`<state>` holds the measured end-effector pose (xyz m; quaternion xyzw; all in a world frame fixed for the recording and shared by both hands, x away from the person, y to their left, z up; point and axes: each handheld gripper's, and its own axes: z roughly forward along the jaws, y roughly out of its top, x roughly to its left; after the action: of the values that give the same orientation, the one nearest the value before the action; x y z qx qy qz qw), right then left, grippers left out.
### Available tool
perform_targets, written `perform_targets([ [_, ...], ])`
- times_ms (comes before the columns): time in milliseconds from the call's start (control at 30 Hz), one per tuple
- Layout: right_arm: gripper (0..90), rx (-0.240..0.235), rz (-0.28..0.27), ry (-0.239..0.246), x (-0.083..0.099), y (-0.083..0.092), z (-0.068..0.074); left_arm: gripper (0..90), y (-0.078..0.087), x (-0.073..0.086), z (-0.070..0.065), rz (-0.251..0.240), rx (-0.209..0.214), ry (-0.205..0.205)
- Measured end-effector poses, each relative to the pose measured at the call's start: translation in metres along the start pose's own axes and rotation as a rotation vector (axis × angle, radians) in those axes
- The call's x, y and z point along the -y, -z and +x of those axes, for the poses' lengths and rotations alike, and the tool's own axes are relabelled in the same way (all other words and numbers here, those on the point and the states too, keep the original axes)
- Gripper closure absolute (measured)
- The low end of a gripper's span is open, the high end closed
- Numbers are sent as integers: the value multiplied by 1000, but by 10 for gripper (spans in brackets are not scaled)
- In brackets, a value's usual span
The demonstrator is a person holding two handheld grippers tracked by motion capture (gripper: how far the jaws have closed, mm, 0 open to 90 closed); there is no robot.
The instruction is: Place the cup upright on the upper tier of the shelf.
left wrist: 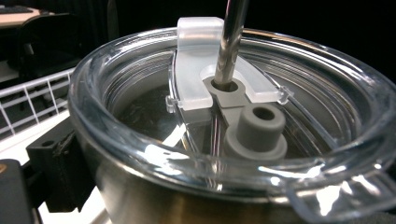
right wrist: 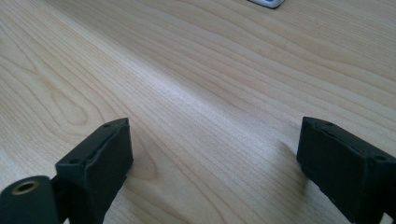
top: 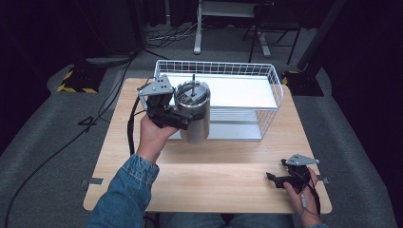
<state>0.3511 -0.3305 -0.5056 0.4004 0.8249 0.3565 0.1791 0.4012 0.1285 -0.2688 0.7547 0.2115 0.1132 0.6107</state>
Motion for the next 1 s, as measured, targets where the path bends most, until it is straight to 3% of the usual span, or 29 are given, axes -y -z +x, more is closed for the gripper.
perform_targets([
  [267,112,-1,0,-2,0,0,0,33,-5,-31,4,-23,-30,-18],
  [500,116,-2,-3,-2,0,0,0,33,-12,-51,9,-62,-20,18],
  [567,117,-4,-3,0,0,0,0,33,-17,-60,9,-60,-45,-1],
  [800,117,-4,-2,-1,0,0,0,34,-30,-71,16,-75,-74,14],
  [1000,118,-5,-3,0,0,0,0,34,-44,-77,23,-76,-115,-1],
])
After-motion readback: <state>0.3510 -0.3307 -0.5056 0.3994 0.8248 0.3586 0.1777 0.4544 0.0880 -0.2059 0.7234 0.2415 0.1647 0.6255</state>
